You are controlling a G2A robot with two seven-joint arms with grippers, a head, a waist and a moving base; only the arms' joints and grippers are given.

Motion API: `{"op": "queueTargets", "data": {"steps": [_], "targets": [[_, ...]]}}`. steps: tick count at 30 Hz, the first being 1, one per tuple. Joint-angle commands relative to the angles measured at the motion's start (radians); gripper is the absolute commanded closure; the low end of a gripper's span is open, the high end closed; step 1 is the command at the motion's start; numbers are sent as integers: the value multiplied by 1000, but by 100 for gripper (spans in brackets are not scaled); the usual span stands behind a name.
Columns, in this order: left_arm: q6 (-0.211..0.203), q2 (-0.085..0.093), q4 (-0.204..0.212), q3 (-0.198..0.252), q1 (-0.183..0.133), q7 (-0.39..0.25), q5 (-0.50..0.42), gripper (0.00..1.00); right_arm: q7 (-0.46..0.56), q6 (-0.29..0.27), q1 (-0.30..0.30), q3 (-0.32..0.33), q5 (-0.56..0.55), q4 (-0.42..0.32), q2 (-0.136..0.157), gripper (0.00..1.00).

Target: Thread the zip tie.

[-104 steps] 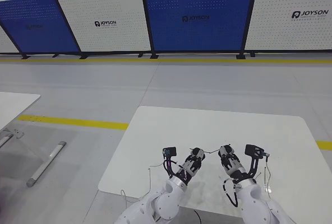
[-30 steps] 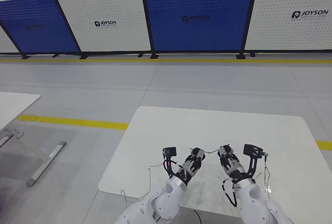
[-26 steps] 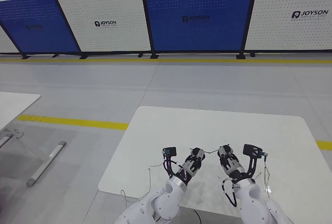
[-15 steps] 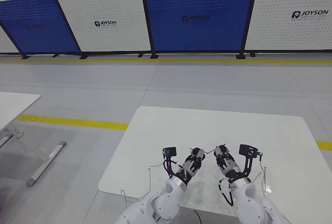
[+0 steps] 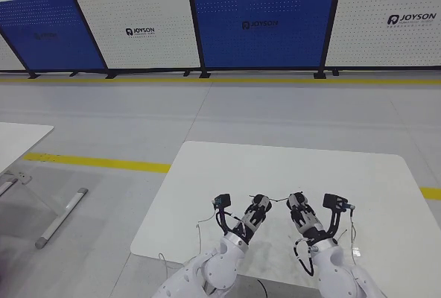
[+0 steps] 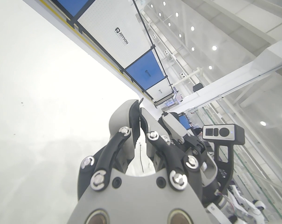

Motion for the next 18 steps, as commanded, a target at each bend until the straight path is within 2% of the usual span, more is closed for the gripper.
{"op": "queueTargets", "data": {"steps": [1,3,9,18], "targets": [[-8,-1,0,-2,1,-18,-25,100,-1,-8,-3,1,-2,-3,0,100],[-20,-2,1,-7,1,-47,-52,100,-1,-12,-4,1,-4,-3,-1,100],[-52,-1,-10,-19,18,-36,-37,100,13,-7,2,-3,-14,5,-4,100],[-55,-8,-1,-14,24,-11,3,100,17,-20,-10,12,-4,-8,-5,100]]}}
